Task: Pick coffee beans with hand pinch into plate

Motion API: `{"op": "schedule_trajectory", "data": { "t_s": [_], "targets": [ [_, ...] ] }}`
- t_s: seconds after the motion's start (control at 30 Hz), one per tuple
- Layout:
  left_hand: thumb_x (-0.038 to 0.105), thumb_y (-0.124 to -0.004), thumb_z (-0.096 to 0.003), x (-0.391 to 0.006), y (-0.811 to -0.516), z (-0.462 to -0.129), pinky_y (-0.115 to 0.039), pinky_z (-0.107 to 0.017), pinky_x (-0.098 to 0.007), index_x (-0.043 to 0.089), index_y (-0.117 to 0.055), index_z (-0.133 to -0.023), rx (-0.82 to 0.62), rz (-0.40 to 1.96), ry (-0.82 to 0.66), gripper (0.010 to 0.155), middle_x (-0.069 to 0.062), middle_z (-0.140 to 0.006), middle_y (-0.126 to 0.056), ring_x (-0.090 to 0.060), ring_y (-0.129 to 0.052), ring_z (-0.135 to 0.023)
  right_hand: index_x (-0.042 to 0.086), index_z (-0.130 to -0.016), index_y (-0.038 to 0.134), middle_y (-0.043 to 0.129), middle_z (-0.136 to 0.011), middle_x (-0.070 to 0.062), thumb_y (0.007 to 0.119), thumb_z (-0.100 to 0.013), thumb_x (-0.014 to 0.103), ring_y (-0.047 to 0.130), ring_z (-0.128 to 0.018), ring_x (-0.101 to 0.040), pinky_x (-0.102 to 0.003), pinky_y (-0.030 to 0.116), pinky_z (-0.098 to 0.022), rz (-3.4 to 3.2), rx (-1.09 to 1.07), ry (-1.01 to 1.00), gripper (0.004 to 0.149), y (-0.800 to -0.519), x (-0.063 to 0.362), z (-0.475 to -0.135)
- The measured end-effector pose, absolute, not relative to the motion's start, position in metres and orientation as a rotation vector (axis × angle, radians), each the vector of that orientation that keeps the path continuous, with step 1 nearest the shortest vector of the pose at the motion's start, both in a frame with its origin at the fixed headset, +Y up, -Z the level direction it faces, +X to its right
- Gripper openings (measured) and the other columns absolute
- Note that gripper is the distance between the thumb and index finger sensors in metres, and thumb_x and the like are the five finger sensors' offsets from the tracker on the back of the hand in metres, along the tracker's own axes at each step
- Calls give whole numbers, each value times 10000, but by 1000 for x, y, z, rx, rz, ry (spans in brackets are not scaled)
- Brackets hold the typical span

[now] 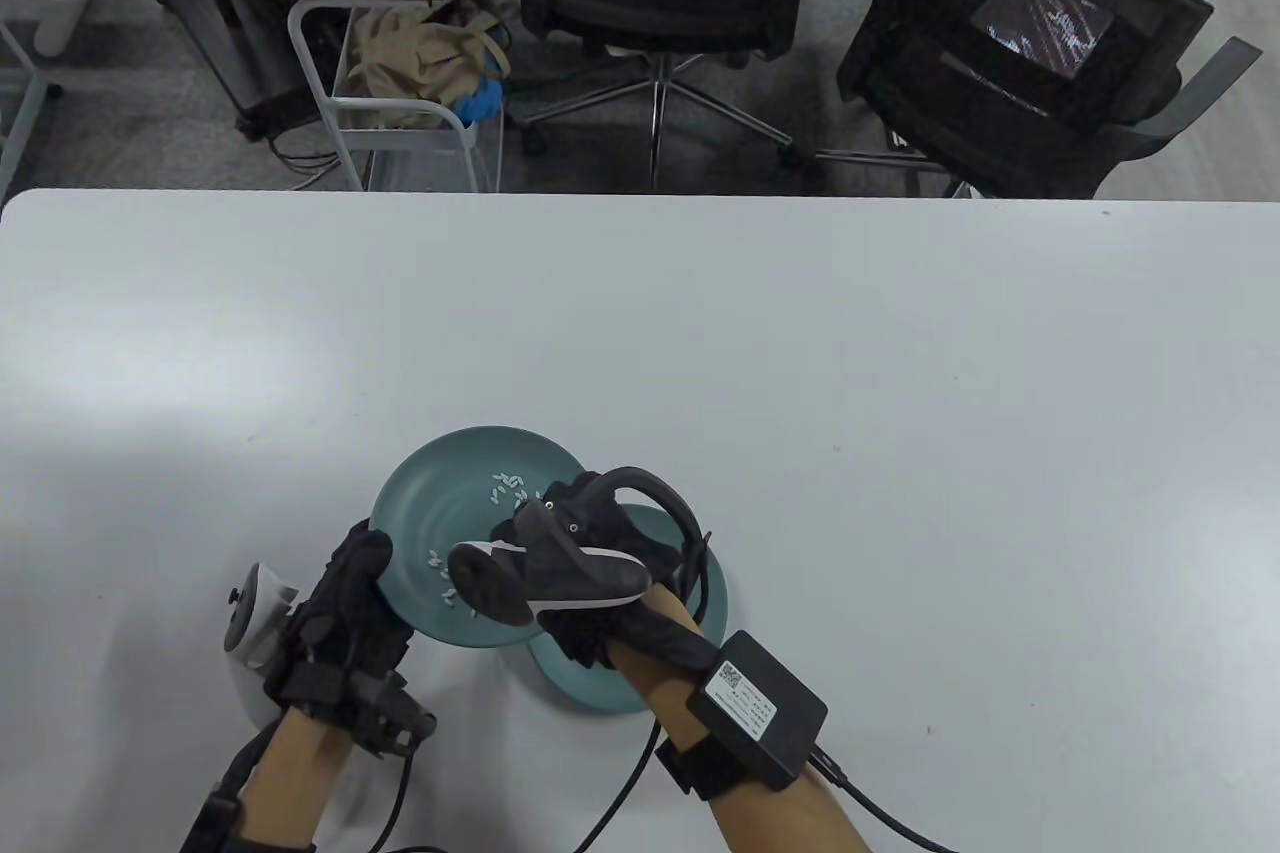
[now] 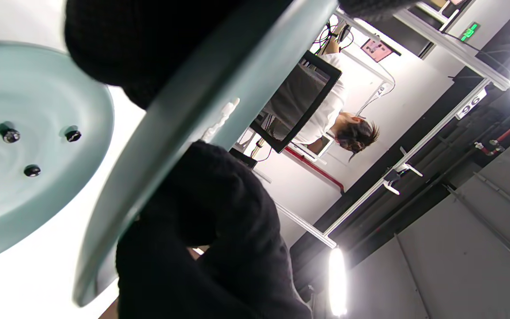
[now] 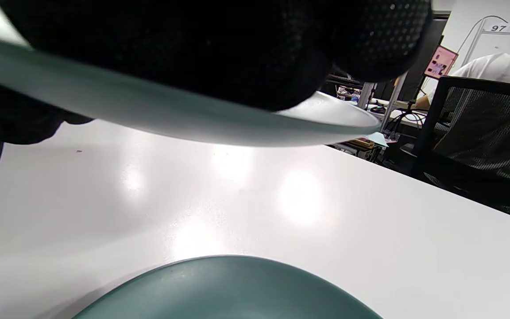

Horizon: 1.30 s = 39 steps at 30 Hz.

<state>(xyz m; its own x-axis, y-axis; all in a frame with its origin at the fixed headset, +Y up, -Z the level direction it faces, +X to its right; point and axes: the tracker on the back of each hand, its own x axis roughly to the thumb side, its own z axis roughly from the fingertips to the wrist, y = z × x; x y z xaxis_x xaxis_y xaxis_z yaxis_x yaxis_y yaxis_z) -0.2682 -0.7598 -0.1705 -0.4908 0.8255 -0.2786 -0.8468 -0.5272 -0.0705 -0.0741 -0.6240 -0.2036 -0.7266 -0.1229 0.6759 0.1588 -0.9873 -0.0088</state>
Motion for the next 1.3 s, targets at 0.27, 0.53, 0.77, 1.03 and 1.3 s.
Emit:
{"op": "schedule_trajectory", "data": {
  "t_s": [0.27, 0.53, 0.77, 1.03, 1.3],
  "targets": [
    [480, -639, -486, -271, -758, -172, -885, -358, -372, 178, -422, -986, -340, 2115, 92, 623, -141, -866, -727, -361, -929, -573, 225, -766, 818, 952, -716, -98, 879, -404, 313, 935, -445, -201, -532, 751, -503, -2752, -1104, -59, 378, -620, -79, -199],
    [486, -625, -489, -268, -763, -173, -866, -398, -388, 198, -403, -991, -375, 2109, 102, 620, -118, -884, -713, -347, -922, -614, 233, -777, 794, 935, -715, -83, 865, -400, 356, 905, -434, -194, -536, 735, -510, -2705, -1044, -1, 403, -627, -77, -195],
    [479, -631, -489, -268, -765, -172, -866, -391, -396, 191, -408, -991, -380, 2105, 113, 620, -131, -882, -713, -360, -920, -608, 238, -775, 801, 946, -712, -65, 866, -405, 339, 922, -444, -198, -538, 741, -512, -2718, -1032, -1, 389, -633, -76, -194],
    [480, -638, -489, -268, -765, -173, -871, -377, -393, 186, -418, -990, -384, 2096, 107, 621, -138, -877, -720, -363, -924, -593, 242, -768, 807, 952, -708, -70, 871, -404, 338, 934, -444, -196, -531, 748, -507, -2751, -1025, -17, 382, -636, -72, -196],
    [492, -631, -488, -263, -769, -175, -850, -408, -397, 210, -393, -995, -426, 2116, 93, 627, -118, -895, -695, -356, -903, -626, 241, -759, 810, 952, -697, -74, 862, -405, 344, 925, -431, -198, -533, 742, -505, -2776, -1034, 14, 372, -639, -65, -197]
  ]
}}
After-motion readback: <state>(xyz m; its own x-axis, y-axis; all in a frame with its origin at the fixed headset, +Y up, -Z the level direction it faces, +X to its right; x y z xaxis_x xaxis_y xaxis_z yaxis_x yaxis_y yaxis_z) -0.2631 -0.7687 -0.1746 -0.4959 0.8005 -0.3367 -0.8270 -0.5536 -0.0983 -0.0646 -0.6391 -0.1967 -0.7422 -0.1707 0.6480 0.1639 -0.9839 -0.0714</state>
